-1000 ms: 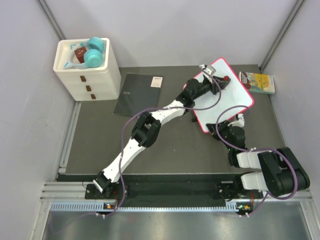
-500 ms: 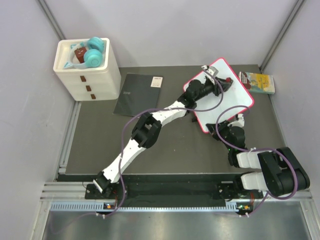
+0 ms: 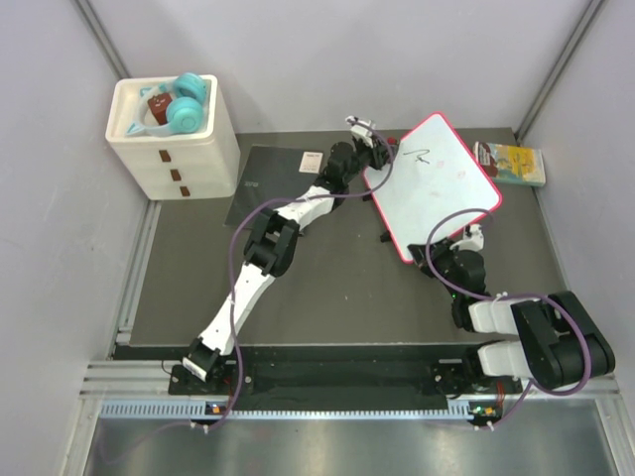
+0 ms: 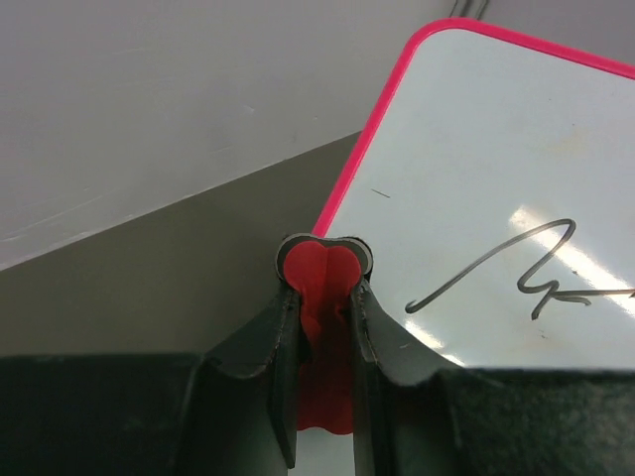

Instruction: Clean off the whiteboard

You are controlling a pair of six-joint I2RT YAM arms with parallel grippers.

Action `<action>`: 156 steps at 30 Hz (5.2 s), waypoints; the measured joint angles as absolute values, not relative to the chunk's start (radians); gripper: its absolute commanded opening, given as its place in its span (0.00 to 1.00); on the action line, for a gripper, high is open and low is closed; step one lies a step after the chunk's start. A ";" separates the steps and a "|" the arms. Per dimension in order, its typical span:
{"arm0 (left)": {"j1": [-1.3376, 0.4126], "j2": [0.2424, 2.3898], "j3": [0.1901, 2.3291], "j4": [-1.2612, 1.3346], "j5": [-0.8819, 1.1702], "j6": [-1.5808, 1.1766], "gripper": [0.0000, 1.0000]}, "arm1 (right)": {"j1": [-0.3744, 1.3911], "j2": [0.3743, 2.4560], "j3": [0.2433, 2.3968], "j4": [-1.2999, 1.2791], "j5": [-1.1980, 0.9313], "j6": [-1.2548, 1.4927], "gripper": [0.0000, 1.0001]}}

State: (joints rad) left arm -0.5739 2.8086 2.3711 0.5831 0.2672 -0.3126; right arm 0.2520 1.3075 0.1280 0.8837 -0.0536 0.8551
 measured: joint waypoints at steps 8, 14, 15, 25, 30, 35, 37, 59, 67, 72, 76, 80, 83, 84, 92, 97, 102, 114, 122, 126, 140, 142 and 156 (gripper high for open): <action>-0.574 2.857 2.466 0.607 0.434 -0.266 0.00 | 0.272 1.309 0.139 0.873 -0.028 0.852 0.00; -0.584 2.856 2.465 0.638 0.537 -0.220 0.00 | 0.341 1.282 0.155 0.826 0.054 0.848 0.00; -0.584 2.856 2.465 0.640 0.539 -0.216 0.00 | 0.347 1.283 0.157 0.823 0.065 0.848 0.00; -0.598 2.844 2.402 0.744 0.510 -0.213 0.00 | 0.378 1.380 0.144 0.934 0.119 0.878 0.00; -0.630 2.840 2.394 0.768 0.452 -0.201 0.00 | 0.384 1.475 0.109 1.079 0.138 0.909 0.00; -0.654 2.838 2.394 0.788 0.390 -0.186 0.00 | 0.384 1.559 0.098 1.195 0.139 0.917 0.00; -0.657 2.838 2.395 0.792 0.373 -0.184 0.01 | 0.385 1.572 0.098 1.216 0.140 0.917 0.00; -0.735 2.838 2.455 0.803 0.295 -0.127 0.00 | 0.400 1.583 0.099 1.241 0.153 0.902 0.00; -0.663 2.842 2.444 0.756 0.183 -0.102 0.00 | 0.433 1.545 0.099 1.200 0.191 0.872 0.00; -0.622 2.857 2.444 0.748 0.170 -0.102 0.00 | 0.442 1.545 0.099 1.200 0.202 0.855 0.00; -0.612 2.862 2.444 0.755 0.231 -0.123 0.00 | 0.443 1.545 0.099 1.200 0.202 0.853 0.00; -0.626 2.862 2.444 0.792 0.311 -0.158 0.00 | 0.443 1.545 0.099 1.200 0.204 0.855 0.00; -0.649 2.862 2.444 0.828 0.360 -0.178 0.00 | 0.448 1.545 0.099 1.199 0.212 0.858 0.00; -0.658 2.862 2.444 0.841 0.369 -0.179 0.00 | 0.450 1.544 0.099 1.198 0.215 0.860 0.00; -0.694 2.862 2.448 0.840 0.258 -0.135 0.00 | 0.451 1.538 0.099 1.189 0.218 0.876 0.00; -0.678 2.862 2.468 0.796 0.189 -0.144 0.00 | 0.456 1.538 0.099 1.189 0.221 0.866 0.00; -0.656 2.862 2.463 0.794 0.297 -0.164 0.00 | 0.458 1.538 0.100 1.189 0.224 0.860 0.00; -0.642 2.798 2.431 0.678 0.773 -0.083 0.02 | 0.463 1.538 0.100 1.187 0.233 0.867 0.00; -0.646 2.785 2.429 0.653 0.932 -0.028 0.00 | 0.464 1.538 0.100 1.185 0.236 0.866 0.00; -0.658 2.746 2.366 0.639 0.879 0.051 0.00 | 0.465 1.536 0.100 1.182 0.237 0.867 0.00; -0.780 2.755 2.415 0.737 0.603 0.091 0.00 | 0.474 1.532 0.100 1.177 0.248 0.872 0.00; -0.783 2.756 2.414 0.759 0.619 0.062 0.00 | 0.475 1.532 0.101 1.177 0.249 0.871 0.00; -0.803 2.757 2.370 0.972 0.709 -0.231 0.00 | 0.478 1.532 0.104 1.171 0.254 0.850 0.00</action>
State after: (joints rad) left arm -0.8028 2.7567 2.3703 0.9722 0.7094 -0.2314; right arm 0.4782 1.5318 0.1040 1.1713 0.2543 0.8505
